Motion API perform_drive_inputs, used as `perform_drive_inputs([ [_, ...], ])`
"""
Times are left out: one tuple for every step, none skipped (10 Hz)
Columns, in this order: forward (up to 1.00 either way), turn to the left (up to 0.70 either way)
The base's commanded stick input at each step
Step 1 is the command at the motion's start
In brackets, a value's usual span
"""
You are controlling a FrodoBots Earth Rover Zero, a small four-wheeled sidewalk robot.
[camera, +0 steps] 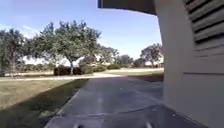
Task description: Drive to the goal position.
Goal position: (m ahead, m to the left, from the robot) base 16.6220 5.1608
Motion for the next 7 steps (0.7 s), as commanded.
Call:
perform_drive_inputs([
  [1.0, 0.0],
  [1.0, 0.0],
  [1.0, 0.0],
  [1.0, 0.01],
  [1.0, 0.07],
  [1.0, 0.32],
  [1.0, 0.4],
])
